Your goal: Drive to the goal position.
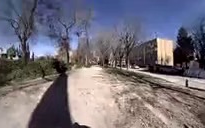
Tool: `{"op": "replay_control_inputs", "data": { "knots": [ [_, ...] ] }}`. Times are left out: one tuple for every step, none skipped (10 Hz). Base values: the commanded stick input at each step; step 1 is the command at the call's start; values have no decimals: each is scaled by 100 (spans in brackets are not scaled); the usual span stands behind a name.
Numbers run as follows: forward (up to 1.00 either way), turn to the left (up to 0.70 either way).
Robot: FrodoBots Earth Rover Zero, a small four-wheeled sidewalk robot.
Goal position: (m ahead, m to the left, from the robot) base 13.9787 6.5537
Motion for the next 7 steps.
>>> {"op": "replay_control_inputs", "data": {
  "knots": [
    [100, 0],
    [100, 0],
    [100, 0],
    [100, 0],
    [100, 0],
    [100, 0],
    [100, 0]
  ]
}}
